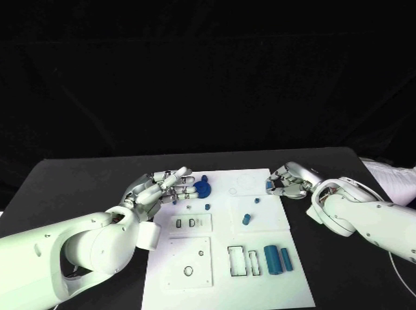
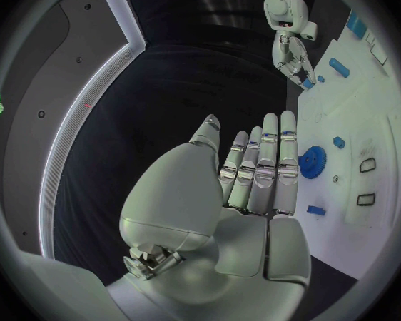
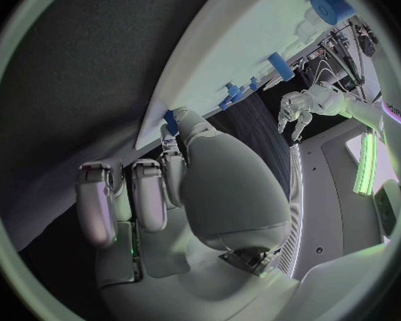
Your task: Assemble the parts on the task board
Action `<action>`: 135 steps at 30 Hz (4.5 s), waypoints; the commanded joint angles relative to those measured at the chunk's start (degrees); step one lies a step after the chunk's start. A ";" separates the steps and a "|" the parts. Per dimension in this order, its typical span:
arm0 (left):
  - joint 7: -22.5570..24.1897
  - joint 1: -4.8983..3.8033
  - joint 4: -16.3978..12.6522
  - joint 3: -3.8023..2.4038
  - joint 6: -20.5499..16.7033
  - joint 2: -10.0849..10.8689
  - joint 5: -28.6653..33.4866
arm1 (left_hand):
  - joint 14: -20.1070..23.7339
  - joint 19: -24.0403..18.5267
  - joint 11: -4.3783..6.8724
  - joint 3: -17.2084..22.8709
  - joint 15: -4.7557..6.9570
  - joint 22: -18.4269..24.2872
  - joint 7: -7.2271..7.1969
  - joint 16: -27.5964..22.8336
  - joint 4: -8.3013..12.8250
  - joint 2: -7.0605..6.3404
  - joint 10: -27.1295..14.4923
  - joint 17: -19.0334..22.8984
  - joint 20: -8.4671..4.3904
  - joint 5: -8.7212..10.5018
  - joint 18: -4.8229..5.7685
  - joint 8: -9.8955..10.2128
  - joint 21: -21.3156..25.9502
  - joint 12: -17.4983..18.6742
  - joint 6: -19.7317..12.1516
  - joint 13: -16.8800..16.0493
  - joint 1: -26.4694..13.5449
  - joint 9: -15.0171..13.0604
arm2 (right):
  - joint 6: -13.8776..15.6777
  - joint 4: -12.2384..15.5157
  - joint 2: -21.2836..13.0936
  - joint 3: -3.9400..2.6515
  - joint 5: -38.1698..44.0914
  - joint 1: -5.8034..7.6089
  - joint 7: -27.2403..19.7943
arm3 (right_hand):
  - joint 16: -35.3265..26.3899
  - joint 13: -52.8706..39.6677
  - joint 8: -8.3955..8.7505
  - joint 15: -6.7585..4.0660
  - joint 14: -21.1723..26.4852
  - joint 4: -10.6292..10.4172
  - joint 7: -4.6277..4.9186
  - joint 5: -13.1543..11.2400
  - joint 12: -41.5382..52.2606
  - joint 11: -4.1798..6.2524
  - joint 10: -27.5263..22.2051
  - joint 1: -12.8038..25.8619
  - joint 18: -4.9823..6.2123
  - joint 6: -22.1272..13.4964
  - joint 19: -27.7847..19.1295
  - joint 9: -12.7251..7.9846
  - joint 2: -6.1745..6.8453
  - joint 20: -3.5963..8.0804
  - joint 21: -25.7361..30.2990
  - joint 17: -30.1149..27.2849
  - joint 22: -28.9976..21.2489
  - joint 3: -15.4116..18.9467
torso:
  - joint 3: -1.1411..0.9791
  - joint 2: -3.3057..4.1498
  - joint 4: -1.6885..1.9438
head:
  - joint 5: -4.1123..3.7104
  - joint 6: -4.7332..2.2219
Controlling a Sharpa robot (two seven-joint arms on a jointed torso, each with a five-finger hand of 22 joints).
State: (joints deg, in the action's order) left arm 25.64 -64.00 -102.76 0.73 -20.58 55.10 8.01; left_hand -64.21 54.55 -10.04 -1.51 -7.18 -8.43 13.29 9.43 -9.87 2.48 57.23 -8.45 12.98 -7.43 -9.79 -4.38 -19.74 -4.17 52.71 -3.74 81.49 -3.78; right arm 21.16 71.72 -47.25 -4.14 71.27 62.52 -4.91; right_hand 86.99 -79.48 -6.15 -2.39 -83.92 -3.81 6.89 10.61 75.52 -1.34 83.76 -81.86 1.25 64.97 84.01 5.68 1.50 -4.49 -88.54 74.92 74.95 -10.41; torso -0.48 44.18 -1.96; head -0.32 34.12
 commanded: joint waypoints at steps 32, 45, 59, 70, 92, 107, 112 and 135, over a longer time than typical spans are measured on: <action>0.76 -0.02 2.78 -0.02 1.04 -0.47 0.04 | -0.43 0.31 -0.36 -0.02 0.09 0.07 0.26 -0.44 0.25 0.08 -0.03 -0.08 0.11 -0.11 -0.63 0.34 -0.13 0.35 0.21 0.07 0.24 0.04 | 0.04 16.68 6.75 0.35 9.50 0.11 15.40 | 0.06 -1.06 0.35 -0.63 -4.83 0.22 -1.59 0.98 0.12 0.71 0.76 0.94 -0.47 1.40 3.61 0.42 -1.23 0.88 -0.13 9.12 12.07 -0.85 | 0.60 -0.94 0.73 | 1.03 0.89; 0.94 -0.03 3.67 -0.03 0.99 -0.24 0.04 | -0.43 0.31 -0.36 -0.02 0.09 0.07 0.26 -0.44 0.25 0.08 -0.03 -0.08 0.11 -0.11 -0.63 0.34 -0.13 0.35 0.21 0.07 0.24 0.04 | -1.94 16.85 11.69 1.55 17.10 -2.90 18.72 | -0.15 -0.81 0.57 -0.58 -4.74 0.28 -1.44 1.27 -0.33 0.60 0.57 1.24 -0.40 1.16 3.37 0.43 -1.20 0.89 0.01 8.74 11.76 -0.95 | 0.50 -0.85 0.69 | 1.92 2.03; 0.77 -0.04 3.76 -0.03 1.03 -0.27 0.04 | -0.43 0.31 -0.36 -0.02 0.09 0.08 0.25 -0.46 0.29 0.10 -0.03 -0.10 0.11 -0.11 -0.63 0.35 -0.12 0.35 0.21 0.07 0.26 0.04 | -2.46 16.09 14.17 1.94 19.43 -4.07 19.71 | -0.17 -0.82 0.63 -0.56 -4.73 0.26 -1.40 1.29 -0.35 0.56 0.56 1.40 -0.39 1.10 3.35 0.43 -1.17 0.89 0.02 8.69 11.75 -0.95 | 0.48 -0.87 0.67 | 2.39 2.95; 0.64 -0.04 3.67 -0.03 1.16 -0.21 0.04 | -0.43 0.32 -0.36 -0.03 0.09 0.09 0.25 -0.50 0.34 0.11 -0.02 -0.12 0.11 -0.11 -0.63 0.37 -0.11 0.35 0.22 0.07 0.28 0.04 | -3.29 15.87 14.27 1.95 20.52 -4.44 21.18 | -0.26 -0.82 0.76 -0.51 -4.70 0.26 -1.34 1.37 -0.39 0.51 0.54 1.73 -0.37 0.98 3.30 0.44 -0.98 0.86 0.06 8.54 11.67 -0.90 | 0.51 -0.88 0.69 | 2.35 3.31; 0.55 -0.04 3.65 -0.03 1.28 -0.14 0.04 | -0.43 0.32 -0.36 -0.03 0.09 0.09 0.25 -0.50 0.34 0.11 -0.02 -0.12 0.11 -0.11 -0.63 0.37 -0.11 0.35 0.22 0.07 0.28 0.04 | -6.76 16.54 13.49 1.94 22.72 -4.55 23.85 | -0.53 -0.53 1.17 -0.40 -4.60 0.39 -1.13 1.32 -0.94 0.36 0.30 2.47 -0.29 0.59 3.05 0.44 -0.20 0.78 0.21 8.06 11.37 -0.72 | 0.51 -0.89 0.69 | 2.44 3.57; 0.54 -0.04 3.64 -0.03 1.30 -0.11 0.04 | -0.43 0.32 -0.36 -0.03 0.09 0.09 0.25 -0.50 0.34 0.11 -0.02 -0.12 0.11 -0.11 -0.63 0.37 -0.11 0.35 0.22 0.07 0.28 0.04 | -7.02 16.78 13.40 1.94 23.02 -4.56 25.12 | -1.17 1.07 2.74 0.55 -4.38 -0.08 0.36 1.15 -3.76 -0.84 -1.01 4.73 -0.07 -3.11 2.34 -0.38 1.67 0.06 0.67 7.03 10.47 -0.12 | 0.50 -0.88 0.71 | 2.43 3.52; 0.50 -0.04 3.64 -0.03 1.32 -0.10 0.04 | -0.43 0.32 -0.36 -0.03 0.09 0.09 0.25 -0.50 0.34 0.11 -0.02 -0.12 0.11 -0.11 -0.63 0.37 -0.11 0.35 0.22 0.07 0.28 0.04 | -6.32 16.75 13.46 1.94 23.02 -4.56 25.16 | -1.39 1.94 2.74 0.94 -4.30 -0.35 0.84 1.08 -5.21 -1.28 -1.69 5.43 0.03 -4.69 2.05 -0.73 2.36 -0.32 0.87 6.69 10.10 0.27 | 0.49 -0.87 0.67 | 2.43 3.46; -2.97 -0.05 4.54 -0.03 1.84 -0.10 -3.44 | -3.63 2.70 0.48 -0.29 1.15 -0.37 -0.45 0.64 0.80 0.47 2.05 -1.56 -0.75 -0.11 -0.77 0.20 -1.46 -0.36 1.35 -0.17 -0.07 -0.07 | 8.79 20.29 10.23 1.00 13.33 -4.58 9.06 | -2.25 4.66 2.65 2.02 -4.00 -4.25 2.05 -2.09 -9.36 -2.50 -3.72 8.89 0.54 -10.85 0.51 -1.61 4.43 -1.42 1.99 5.51 8.12 5.93 | 0.45 -1.03 0.71 | 2.58 3.14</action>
State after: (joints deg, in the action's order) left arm 24.85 -64.01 -98.34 0.74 -20.27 55.02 7.43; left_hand -67.43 56.89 -9.68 -1.76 -6.18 -8.66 12.86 9.84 -9.30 2.48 58.88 -9.84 12.37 -7.43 -9.80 -4.15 -21.01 -4.22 53.78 -3.83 81.48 -3.78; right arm 25.41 91.49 -36.57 -3.04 90.91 57.78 13.82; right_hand 84.89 -74.88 -3.32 -0.79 -84.04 -7.97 8.85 9.00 66.33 -3.89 80.35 -73.34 1.25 54.34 84.01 4.14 5.93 -5.47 -86.74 74.91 74.91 -4.76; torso -0.05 43.28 -1.23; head 2.11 37.35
